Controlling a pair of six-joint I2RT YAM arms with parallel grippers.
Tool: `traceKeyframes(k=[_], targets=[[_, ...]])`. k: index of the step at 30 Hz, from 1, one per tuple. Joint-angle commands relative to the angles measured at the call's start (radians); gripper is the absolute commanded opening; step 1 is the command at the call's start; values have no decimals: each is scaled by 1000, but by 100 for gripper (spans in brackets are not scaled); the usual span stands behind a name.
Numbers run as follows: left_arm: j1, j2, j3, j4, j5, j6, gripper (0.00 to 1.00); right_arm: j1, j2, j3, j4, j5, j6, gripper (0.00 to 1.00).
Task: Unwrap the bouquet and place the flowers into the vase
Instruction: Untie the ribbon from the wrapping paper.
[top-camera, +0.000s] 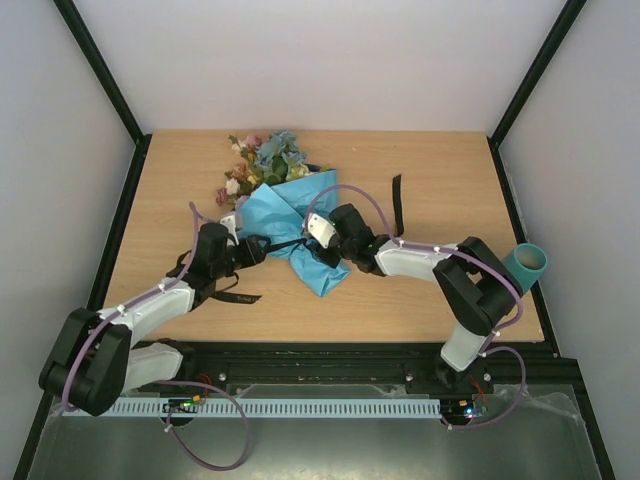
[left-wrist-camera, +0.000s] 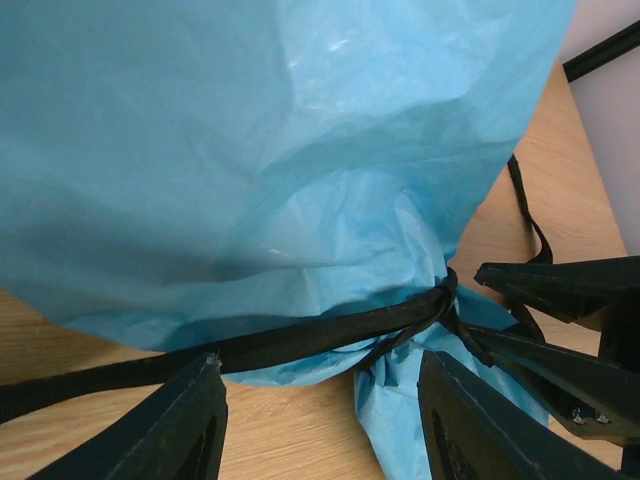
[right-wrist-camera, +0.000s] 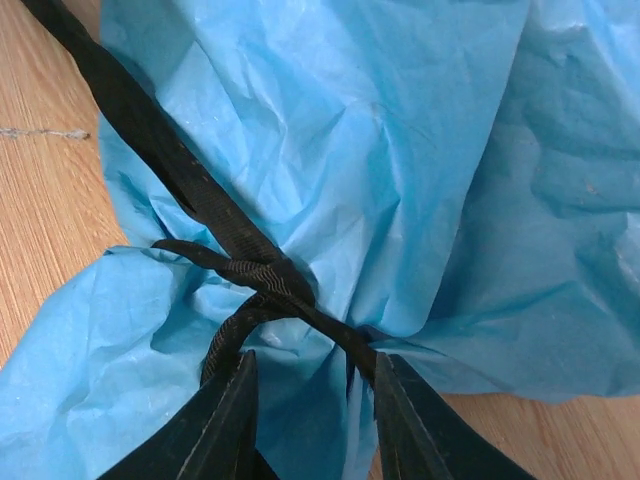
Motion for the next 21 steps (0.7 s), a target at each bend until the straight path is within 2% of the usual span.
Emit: traceKeyframes(k=[1,8,16,21], targets=[[7,5,-56,148,-8,52,54,5,19,-6,45,-29,-120,32],[9,22,-54,137,0,61,54,7,6,1,-2,-73,-178,30],[9,56,-44,130,-4,68,55,7,-79,34,-110,-179,-201,34],[9,65,-42,130,-5,71,56,5,-52,46,-64,-80,-227,27]])
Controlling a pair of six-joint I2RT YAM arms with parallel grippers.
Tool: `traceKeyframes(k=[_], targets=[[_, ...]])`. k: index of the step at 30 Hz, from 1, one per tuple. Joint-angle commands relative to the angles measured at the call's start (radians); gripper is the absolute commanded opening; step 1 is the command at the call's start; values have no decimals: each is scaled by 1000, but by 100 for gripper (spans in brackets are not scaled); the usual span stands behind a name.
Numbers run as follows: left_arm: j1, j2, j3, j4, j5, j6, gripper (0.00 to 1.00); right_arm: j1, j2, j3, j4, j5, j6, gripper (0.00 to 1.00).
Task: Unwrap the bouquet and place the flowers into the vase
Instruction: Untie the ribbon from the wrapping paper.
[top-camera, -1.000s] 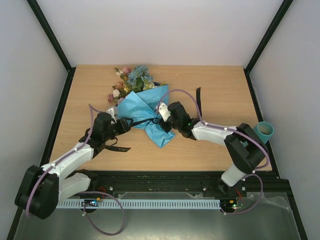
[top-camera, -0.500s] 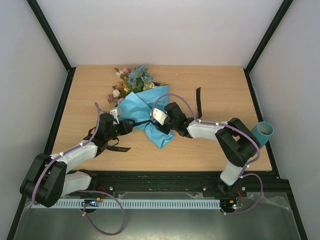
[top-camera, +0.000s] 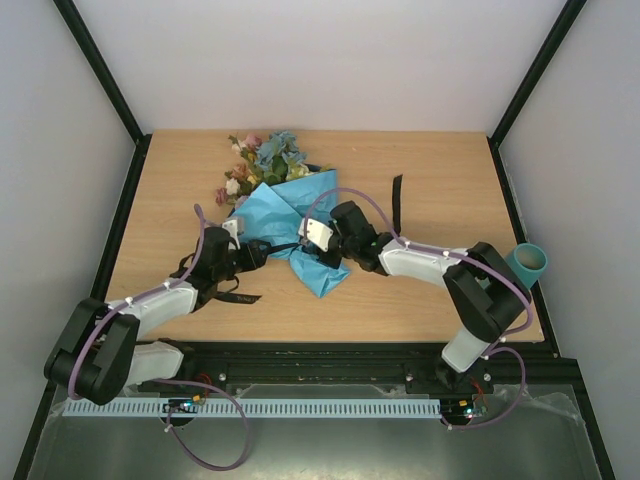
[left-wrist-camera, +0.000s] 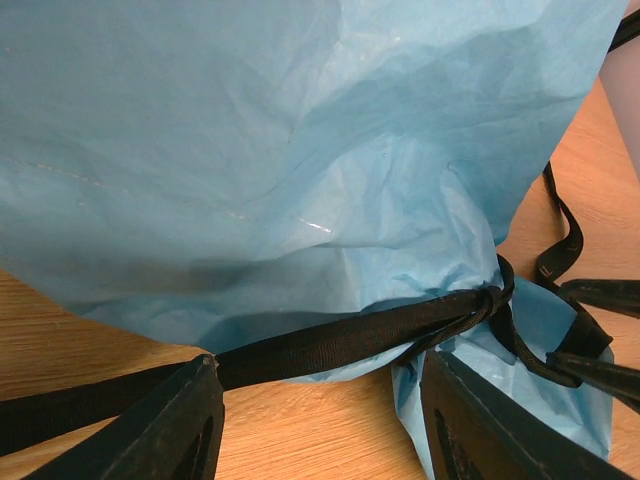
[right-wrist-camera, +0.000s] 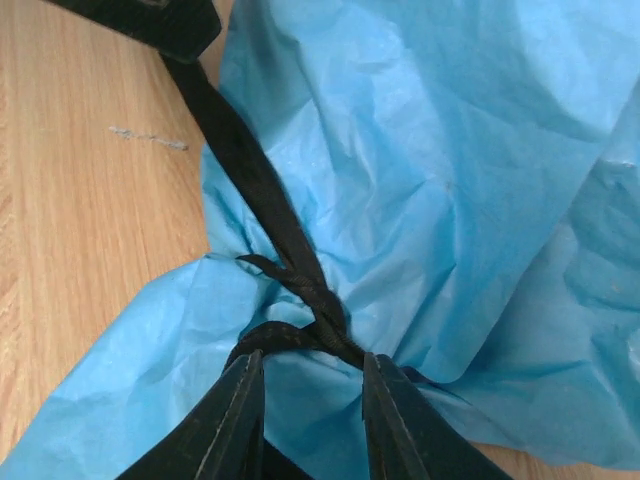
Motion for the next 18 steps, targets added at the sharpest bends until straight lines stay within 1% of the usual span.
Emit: traceKeyframes(k=[1,7,10,14,18], targets=[[5,8,9,23,-5,21,56,6,17,50,-13,58,-50,26],[5,6,11,10,-14,24,56,5,59,92,-43,100,-119,25],[5,16,13,9,-16,23,56,7,76,124,-95,116,-161,25],[5,26,16,5,-15,24,56,6,106,170,-196,89,-233,27],[5,25,18,5,-13,23,56,7,123,179,-218,76,-279,27]])
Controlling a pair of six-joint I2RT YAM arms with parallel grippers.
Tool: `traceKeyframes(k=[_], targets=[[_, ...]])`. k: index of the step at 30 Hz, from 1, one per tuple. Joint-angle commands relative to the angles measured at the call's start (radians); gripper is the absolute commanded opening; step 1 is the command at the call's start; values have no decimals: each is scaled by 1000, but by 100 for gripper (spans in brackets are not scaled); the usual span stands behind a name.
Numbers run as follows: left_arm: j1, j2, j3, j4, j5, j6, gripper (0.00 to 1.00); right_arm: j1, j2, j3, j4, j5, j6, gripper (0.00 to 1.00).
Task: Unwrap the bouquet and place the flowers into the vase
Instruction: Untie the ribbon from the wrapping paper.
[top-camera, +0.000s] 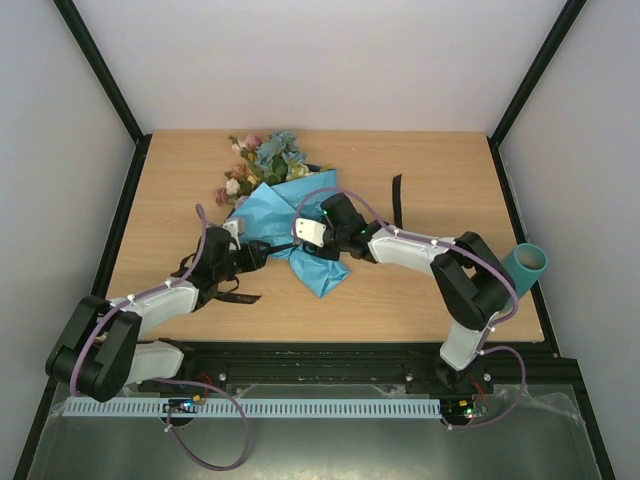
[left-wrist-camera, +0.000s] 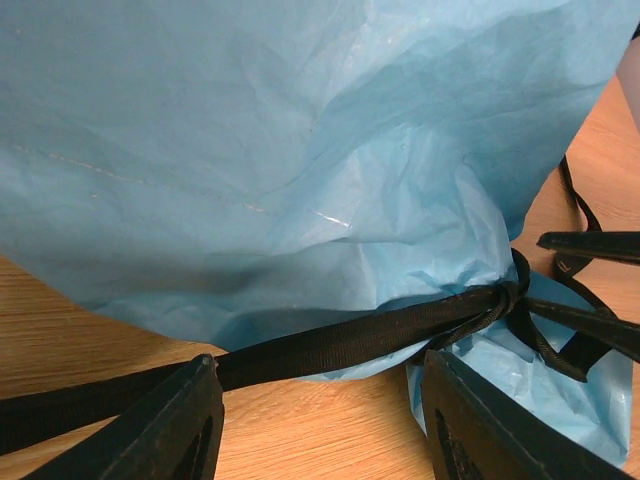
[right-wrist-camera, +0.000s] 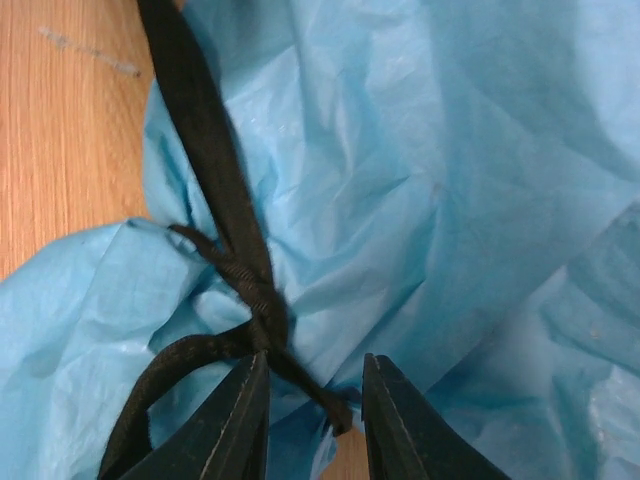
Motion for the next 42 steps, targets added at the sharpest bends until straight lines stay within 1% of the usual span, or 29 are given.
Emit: traceKeyframes(k=[1,5,8,11,17,23,29,33,37,40,42], targets=[[5,7,17,9,-3,13,56,7,30,36,-95,-3,-90,27],[5,12,9,20,2,4,56,10,58,64,-126,-6,-103,27],[5,42,10,32,11,-3,56,15,72,55,-87,-8,-111,24],[5,68,23,30,30,0,56,16,70,27,-17,33,-112,17],[5,78,23,40,36,-2,56,15,17,-50,88,38,-119,2],[5,92,25,44,39,-5,56,17,-52,-105,174,44,-86,1],[5,76,25,32,24,-1,56,17,-74,-137,215,74,-57,1],[5,59,24,21,16,2,56,17,-82,-130,242,81,10,1],[5,35,25,2,-3,10,56,20,-102,-146,299,77,173,1],[5,24,20,1,-23,11,56,21,-103,-181,374,114,261,1],[5,29,21,-4,-34,14,57,21,-99,-177,398,151,349,1]])
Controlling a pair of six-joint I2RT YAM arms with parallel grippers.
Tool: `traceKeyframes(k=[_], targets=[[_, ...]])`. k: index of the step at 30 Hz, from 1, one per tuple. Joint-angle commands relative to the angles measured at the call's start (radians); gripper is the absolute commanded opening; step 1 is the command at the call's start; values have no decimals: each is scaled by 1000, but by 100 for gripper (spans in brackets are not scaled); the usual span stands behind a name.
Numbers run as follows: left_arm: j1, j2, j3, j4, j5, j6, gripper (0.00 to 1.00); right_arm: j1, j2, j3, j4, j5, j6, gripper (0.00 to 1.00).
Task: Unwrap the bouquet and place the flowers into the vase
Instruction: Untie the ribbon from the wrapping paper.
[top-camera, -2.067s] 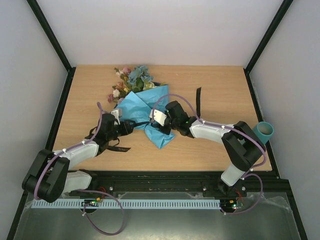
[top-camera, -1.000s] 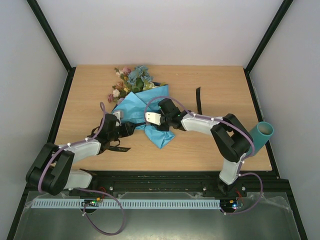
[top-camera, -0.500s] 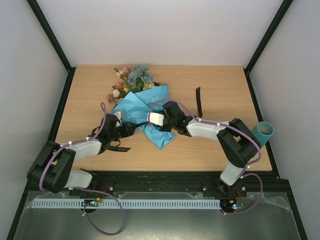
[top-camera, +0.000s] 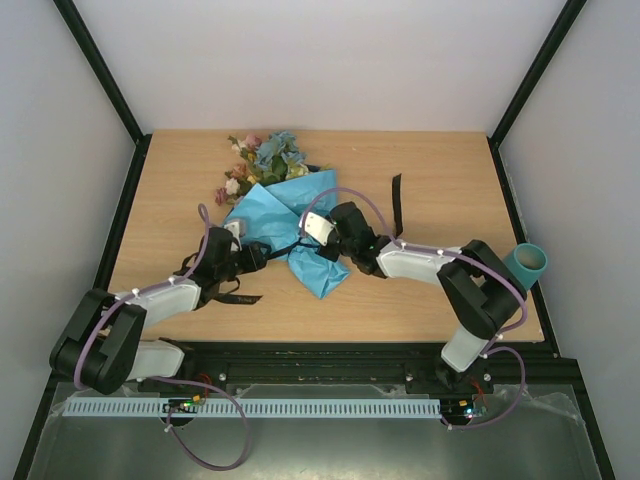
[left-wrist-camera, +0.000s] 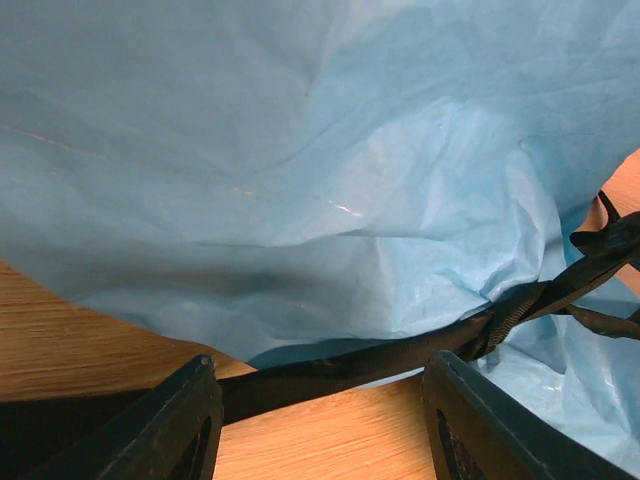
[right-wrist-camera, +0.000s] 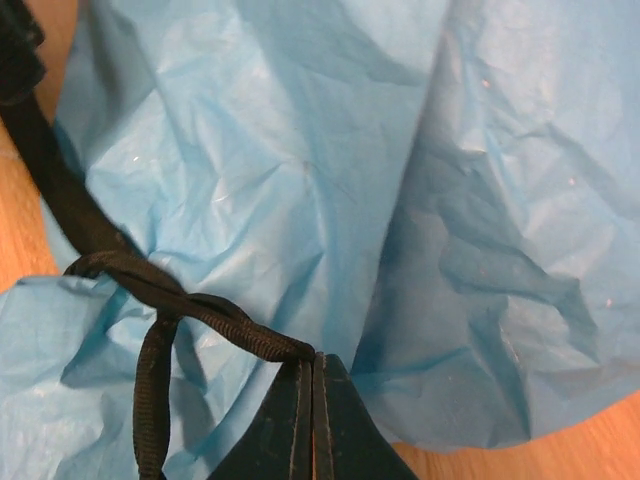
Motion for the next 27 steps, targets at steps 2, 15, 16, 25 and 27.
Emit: traceKeyframes(k=[2,15,16,25,27], targets=[[5,-5,28,-25,-42,18,56,8,-33,-9,122,52,242,1],[5,22,41,-41,-69,20,57,10,-137,-37,148,111,537,1],[5,22,43,-46,-70,22,57,8,-135,-21,128,137,549,1],[5,-19,35,-50,-54,29,59,8,-184,23,101,298,641,1],[5,-17,37,-54,-59,30,59,8,-195,25,97,302,650,1]])
